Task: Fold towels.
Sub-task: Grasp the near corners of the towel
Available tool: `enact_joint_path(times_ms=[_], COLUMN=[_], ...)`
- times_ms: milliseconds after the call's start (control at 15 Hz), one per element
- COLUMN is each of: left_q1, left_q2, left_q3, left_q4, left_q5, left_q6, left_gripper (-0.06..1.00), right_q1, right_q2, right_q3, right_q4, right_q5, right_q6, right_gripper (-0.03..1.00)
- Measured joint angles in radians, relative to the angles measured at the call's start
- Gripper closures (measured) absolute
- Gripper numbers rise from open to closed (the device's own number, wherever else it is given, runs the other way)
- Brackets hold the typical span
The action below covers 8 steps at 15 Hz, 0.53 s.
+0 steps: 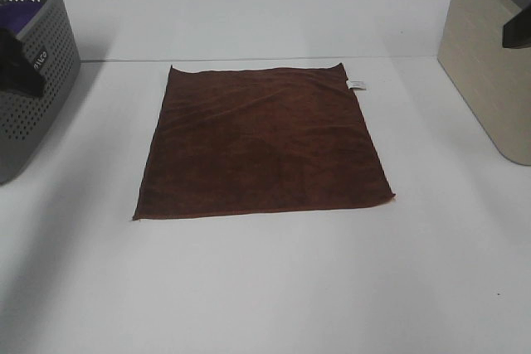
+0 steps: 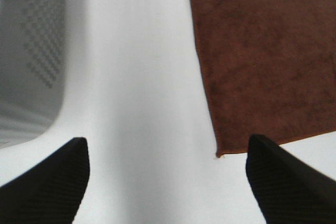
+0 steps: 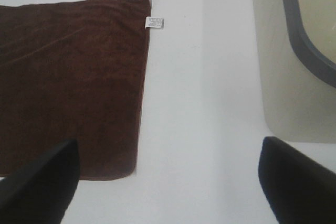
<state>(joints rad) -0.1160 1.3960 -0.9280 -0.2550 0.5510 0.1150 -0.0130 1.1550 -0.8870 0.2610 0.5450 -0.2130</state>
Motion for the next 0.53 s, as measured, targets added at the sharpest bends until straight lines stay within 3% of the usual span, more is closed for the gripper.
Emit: enact_joint_path(times_ms=[200,400,533], left_q1=[-0.092,-0.099,-0.099], left_q2=[0.112,0.202,0.249], left_q3=[-0.059,-0.065,-0.065], left_q4=[-0.006,-0.015,-0.075], left_q5=[0.003,0.002,0.002], left_q6=[-0.054,-0.079,-0.08], left_gripper=[0.19,0.19,0.19], right_q1=[0.0,0.0,0.0], right_q2=[0.192,0.336,0.412], right_q3=[-0.179,-0.29,-0.313], right_q4=[0.034,0.121,0.192], right_q5=[0.148,0.248,0.291], right_q6=[0.0,0.0,0.0], right_gripper=[0.13,0.16,0.18])
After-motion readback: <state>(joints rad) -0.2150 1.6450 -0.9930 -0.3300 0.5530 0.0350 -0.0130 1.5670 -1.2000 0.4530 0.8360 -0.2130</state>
